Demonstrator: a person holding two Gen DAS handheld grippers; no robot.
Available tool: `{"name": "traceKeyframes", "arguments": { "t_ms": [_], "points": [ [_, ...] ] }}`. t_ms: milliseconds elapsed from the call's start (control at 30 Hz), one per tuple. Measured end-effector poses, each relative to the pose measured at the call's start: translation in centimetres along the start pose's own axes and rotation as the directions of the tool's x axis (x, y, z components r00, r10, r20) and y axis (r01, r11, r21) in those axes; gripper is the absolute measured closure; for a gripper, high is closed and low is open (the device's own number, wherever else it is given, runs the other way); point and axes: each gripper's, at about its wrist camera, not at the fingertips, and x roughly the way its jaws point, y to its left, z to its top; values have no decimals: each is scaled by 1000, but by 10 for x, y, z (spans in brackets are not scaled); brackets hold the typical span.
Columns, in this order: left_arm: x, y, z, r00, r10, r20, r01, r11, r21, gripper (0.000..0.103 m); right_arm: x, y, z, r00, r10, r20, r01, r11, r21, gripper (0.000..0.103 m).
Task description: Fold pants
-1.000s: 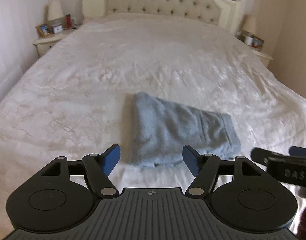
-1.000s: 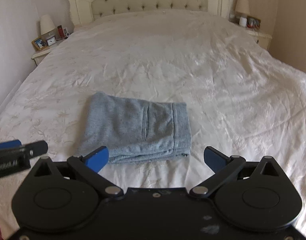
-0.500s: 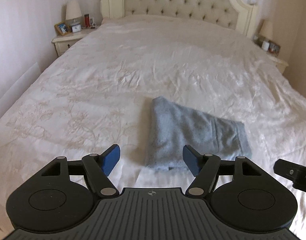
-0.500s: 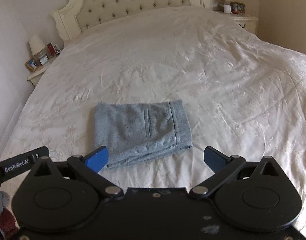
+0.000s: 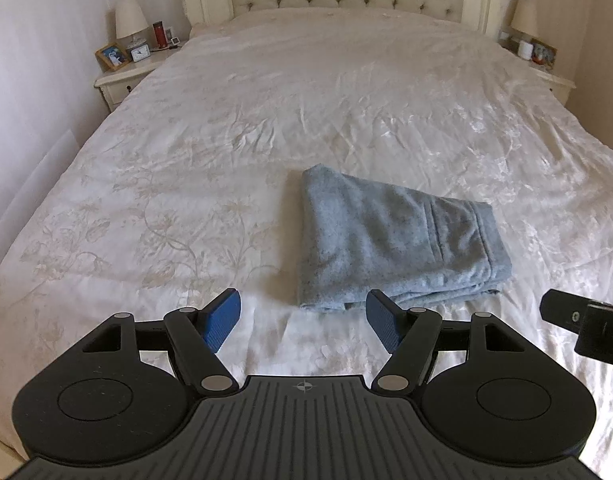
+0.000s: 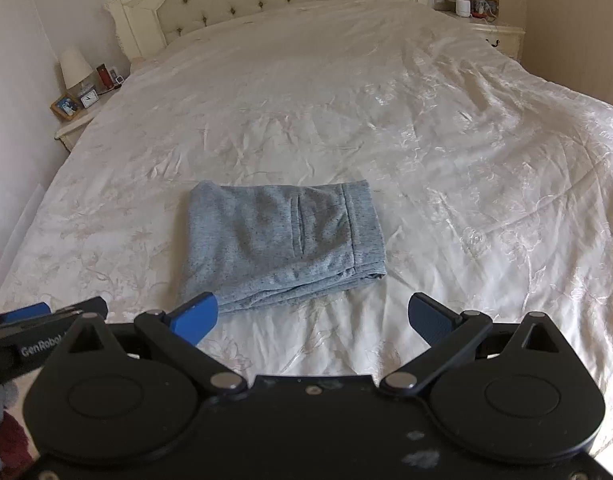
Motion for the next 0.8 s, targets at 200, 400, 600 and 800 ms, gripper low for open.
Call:
{"name": "traceKeyframes", "arguments": {
  "t_ms": [200, 400, 600, 800],
  "points": [
    [0, -2, 1, 1000, 11, -6, -11, 1000, -18, 35, 2, -2, 2, 1000, 20, -7, -20, 1000, -1, 0],
    [0, -6, 1, 1000, 14, -18, -15, 1000, -27, 35, 6, -5, 4, 999, 34, -25, -34, 999, -9, 0],
    [1, -11, -2, 999, 16, -39, -18, 999, -39, 35, 9, -8, 5, 998, 53, -38, -54, 998, -15, 0],
    [1, -15, -3, 998, 29, -53, -32, 998, -48, 35, 12, -11, 6, 996, 72, -46, -73, 997, -21, 0]
  ]
}}
